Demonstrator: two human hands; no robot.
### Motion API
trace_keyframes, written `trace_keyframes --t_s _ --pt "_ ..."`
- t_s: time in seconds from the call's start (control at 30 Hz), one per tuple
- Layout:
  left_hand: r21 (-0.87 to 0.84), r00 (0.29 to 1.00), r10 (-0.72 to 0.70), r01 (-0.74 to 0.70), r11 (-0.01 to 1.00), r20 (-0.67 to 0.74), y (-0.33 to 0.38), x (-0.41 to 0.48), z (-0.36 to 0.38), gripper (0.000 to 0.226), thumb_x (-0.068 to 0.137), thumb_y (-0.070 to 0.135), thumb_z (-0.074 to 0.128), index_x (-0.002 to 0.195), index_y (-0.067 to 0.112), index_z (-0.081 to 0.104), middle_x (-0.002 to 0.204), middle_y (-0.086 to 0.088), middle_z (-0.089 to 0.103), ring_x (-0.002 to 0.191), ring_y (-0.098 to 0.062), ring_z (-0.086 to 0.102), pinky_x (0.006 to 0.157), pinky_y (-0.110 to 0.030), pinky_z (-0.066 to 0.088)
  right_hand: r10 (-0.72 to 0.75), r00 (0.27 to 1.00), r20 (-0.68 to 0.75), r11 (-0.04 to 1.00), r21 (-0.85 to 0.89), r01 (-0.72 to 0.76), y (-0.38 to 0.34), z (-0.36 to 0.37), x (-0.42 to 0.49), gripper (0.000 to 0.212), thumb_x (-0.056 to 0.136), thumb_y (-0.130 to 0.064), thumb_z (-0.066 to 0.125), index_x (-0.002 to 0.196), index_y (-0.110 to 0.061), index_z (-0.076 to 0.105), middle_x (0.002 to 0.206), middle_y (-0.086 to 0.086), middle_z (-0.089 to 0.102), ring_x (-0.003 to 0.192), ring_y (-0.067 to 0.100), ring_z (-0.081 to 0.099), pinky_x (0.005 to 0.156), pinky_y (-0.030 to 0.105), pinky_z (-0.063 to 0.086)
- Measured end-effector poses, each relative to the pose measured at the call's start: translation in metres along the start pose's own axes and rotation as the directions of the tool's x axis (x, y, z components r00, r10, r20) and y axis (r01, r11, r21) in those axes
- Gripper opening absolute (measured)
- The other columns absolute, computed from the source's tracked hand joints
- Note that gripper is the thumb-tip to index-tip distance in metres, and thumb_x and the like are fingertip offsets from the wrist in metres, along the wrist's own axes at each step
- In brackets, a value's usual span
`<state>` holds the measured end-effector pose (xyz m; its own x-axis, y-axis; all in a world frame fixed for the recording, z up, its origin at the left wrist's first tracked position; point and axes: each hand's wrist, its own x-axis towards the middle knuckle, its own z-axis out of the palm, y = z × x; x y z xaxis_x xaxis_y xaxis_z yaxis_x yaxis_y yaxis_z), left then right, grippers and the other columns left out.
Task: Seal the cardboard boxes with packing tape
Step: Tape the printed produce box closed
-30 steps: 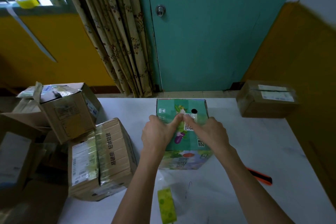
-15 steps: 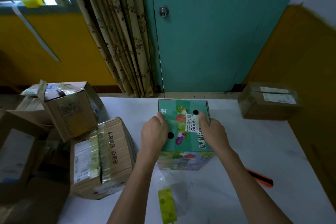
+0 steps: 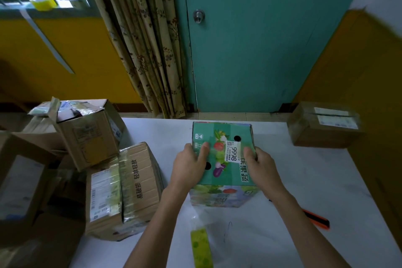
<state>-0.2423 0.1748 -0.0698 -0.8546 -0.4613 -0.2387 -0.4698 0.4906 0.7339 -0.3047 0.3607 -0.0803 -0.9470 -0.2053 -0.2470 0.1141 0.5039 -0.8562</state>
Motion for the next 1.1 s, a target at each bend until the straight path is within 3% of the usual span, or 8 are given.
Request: trace_keyframes --t_s 0.1,0.23,0.43,0.57,0.77,0.9,0.97,1.1 --pt "0.067 0.988 0.03 -0.02 0.998 -0.15 0.004 -0.003 0.001 0.046 0.11 0.035 0.027 0.088 0.007 0.057 0.078 -0.007 0.061 0.071 -0.024 0.061 0.063 -0.035 0.047 -0.109 0.979 -0.174 0.978 -0.197 0.074 -0.003 0.006 -0.006 0.037 0.107 -0.022 0.031 0.078 -0.009 0.049 0.064 0.004 0.06 0.055 0.017 0.061 0.041 0.015 0.041" --pt "0.058 0.94 0.048 -0.03 0.998 -0.338 0.001 -0.01 0.003 0.052 0.108 0.037 0.033 0.069 0.012 0.055 0.068 -0.006 0.064 0.06 -0.023 0.06 0.056 -0.035 0.046 -0.044 0.986 -0.158 0.997 -0.065 0.034 -0.005 0.01 -0.013 0.032 0.105 -0.033 0.041 0.085 -0.012 0.055 0.071 0.001 0.065 0.056 0.008 0.065 0.041 0.011 0.04" --pt "0.026 1.0 -0.002 0.003 1.0 -0.029 -0.009 -0.012 0.004 0.075 0.067 0.094 0.051 0.097 0.028 0.067 0.082 0.011 0.074 0.071 -0.007 0.07 0.064 -0.032 0.06 -0.009 0.99 -0.138 1.0 0.02 0.012 0.001 0.008 -0.027 0.035 0.101 -0.039 0.05 0.083 -0.012 0.063 0.07 0.0 0.068 0.056 -0.002 0.064 0.042 0.011 0.041" --pt "0.087 0.999 0.038 -0.038 0.995 0.009 -0.008 -0.009 0.0 0.052 0.093 0.067 0.053 0.107 0.017 0.061 0.09 0.006 0.071 0.076 -0.01 0.066 0.065 -0.029 0.054 -0.098 0.962 -0.255 0.987 -0.149 0.061 0.003 0.007 -0.019 0.048 0.107 -0.025 0.034 0.065 -0.007 0.049 0.057 0.004 0.057 0.052 0.019 0.059 0.041 0.019 0.04" --pt "0.103 0.988 0.089 -0.077 0.992 -0.127 -0.003 -0.009 -0.001 0.051 0.11 0.039 0.024 0.083 0.012 0.057 0.081 -0.009 0.065 0.064 -0.014 0.055 0.059 -0.03 0.043 -0.119 0.96 -0.254 0.98 -0.188 0.072 -0.001 0.006 -0.017 0.048 0.107 -0.021 0.033 0.06 -0.015 0.039 0.055 -0.001 0.051 0.051 0.013 0.056 0.043 0.01 0.038" --pt "0.025 0.997 -0.005 0.007 1.0 -0.077 0.008 -0.007 -0.005 0.062 0.106 0.053 0.027 0.069 0.013 0.056 0.067 -0.002 0.059 0.063 -0.018 0.059 0.053 -0.026 0.041 0.007 0.995 -0.098 0.991 -0.13 -0.02 -0.003 0.003 -0.011 0.045 0.098 -0.053 0.046 0.086 -0.011 0.057 0.078 0.002 0.066 0.071 0.016 0.068 0.047 0.016 0.044" --pt "0.049 0.998 -0.055 0.056 0.997 -0.024 0.016 -0.002 -0.005 0.067 0.093 0.073 0.042 0.069 0.013 0.06 0.065 -0.002 0.062 0.061 -0.018 0.062 0.053 -0.026 0.043 0.101 0.995 -0.018 0.974 -0.201 -0.102 -0.01 0.004 -0.004 0.07 0.079 -0.079 0.054 0.1 -0.012 0.056 0.09 0.002 0.065 0.08 0.018 0.065 0.057 0.026 0.046" --pt "0.165 0.985 -0.149 0.162 0.973 -0.087 0.025 0.003 0.006 0.074 0.074 0.086 0.058 0.091 0.014 0.053 0.079 0.001 0.061 0.072 -0.019 0.063 0.063 -0.032 0.053 0.144 0.986 -0.083 0.902 -0.398 -0.165 -0.022 0.007 0.01 0.11 0.047 -0.107 0.034 0.093 -0.012 0.062 0.082 0.003 0.067 0.073 0.02 0.064 0.06 0.028 0.049"
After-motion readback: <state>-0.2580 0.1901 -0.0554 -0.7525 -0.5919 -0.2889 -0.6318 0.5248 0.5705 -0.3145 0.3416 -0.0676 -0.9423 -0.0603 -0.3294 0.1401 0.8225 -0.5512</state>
